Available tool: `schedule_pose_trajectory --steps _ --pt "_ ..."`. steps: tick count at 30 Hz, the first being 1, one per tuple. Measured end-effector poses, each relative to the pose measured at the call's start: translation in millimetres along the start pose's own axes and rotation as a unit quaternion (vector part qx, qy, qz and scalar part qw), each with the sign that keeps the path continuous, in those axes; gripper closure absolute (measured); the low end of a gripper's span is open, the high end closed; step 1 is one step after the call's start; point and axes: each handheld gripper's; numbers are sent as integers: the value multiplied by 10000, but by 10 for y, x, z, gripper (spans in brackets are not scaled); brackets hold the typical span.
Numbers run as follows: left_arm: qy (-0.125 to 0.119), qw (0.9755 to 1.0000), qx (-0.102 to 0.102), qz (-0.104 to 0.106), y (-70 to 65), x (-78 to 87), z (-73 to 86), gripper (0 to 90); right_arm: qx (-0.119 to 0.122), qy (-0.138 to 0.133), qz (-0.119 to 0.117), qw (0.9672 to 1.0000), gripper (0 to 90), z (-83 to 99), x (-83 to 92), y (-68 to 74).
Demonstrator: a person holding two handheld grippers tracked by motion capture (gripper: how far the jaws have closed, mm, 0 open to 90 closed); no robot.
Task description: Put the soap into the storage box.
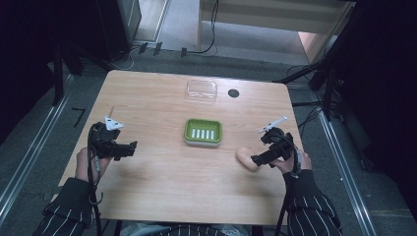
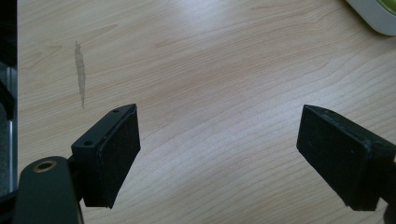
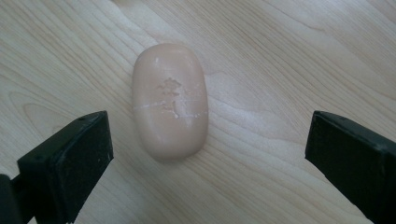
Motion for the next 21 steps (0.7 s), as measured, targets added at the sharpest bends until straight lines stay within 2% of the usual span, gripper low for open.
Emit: schedule_pose_trajectory --steps 9,21 --pt "1 10000 -4 0 2 -2 0 143 238 165 -119 9995 10 -108 -66 58" --pt "3 10000 -8 1 0 -3 0 143 400 387 -290 9980 12 -196 -188 92"
Point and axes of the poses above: each handheld gripper's, and its own axes: x roughly backward along the jaws, z roughly out of its underside, y roughly to its left, and after that the axes turned 7 degrees about -y, right-handed
